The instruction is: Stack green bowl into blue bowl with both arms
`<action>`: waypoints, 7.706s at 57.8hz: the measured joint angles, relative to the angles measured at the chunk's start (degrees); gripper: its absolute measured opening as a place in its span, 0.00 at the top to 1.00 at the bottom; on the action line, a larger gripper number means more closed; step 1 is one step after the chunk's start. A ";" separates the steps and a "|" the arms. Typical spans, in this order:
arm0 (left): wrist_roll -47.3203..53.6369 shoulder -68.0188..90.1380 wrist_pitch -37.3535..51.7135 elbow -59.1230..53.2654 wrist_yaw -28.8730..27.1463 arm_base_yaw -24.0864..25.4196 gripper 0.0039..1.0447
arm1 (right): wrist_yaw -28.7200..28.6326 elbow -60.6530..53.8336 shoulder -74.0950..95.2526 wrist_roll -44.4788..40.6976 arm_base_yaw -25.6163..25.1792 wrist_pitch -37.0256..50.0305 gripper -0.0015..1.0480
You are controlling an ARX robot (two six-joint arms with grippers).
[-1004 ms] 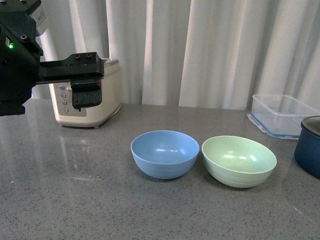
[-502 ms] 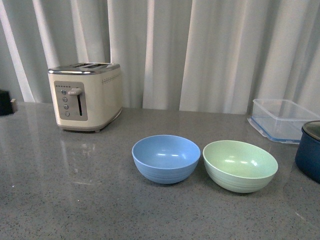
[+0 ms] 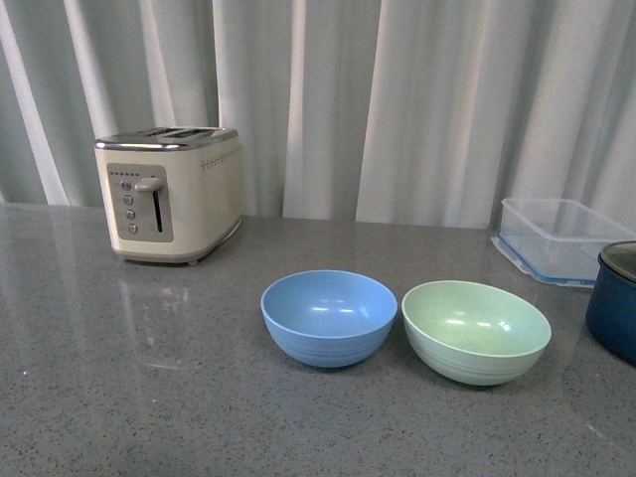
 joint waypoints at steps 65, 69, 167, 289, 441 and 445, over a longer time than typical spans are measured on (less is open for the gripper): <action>0.02 -31.93 -24.79 -5.25 0.31 0.09 0.97 | -0.02 0.00 0.00 0.00 0.00 0.00 0.10; 0.02 -33.14 -26.01 -5.25 0.28 0.09 0.97 | -0.02 0.00 0.00 0.00 0.00 0.00 0.10; 0.17 -46.60 -39.85 -5.22 0.37 0.09 0.06 | -4.20 66.18 94.88 7.85 8.83 -23.08 0.10; 0.17 -46.60 -39.85 -5.22 0.37 0.09 0.06 | -8.68 72.13 105.72 1.73 2.49 -16.39 0.99; 0.17 -46.60 -39.85 -5.22 0.37 0.09 0.06 | -19.34 86.23 109.37 4.26 12.17 -18.25 0.10; 0.17 -46.60 -39.85 -5.22 0.37 0.09 0.06 | -19.12 83.49 106.29 4.39 11.89 -17.84 0.09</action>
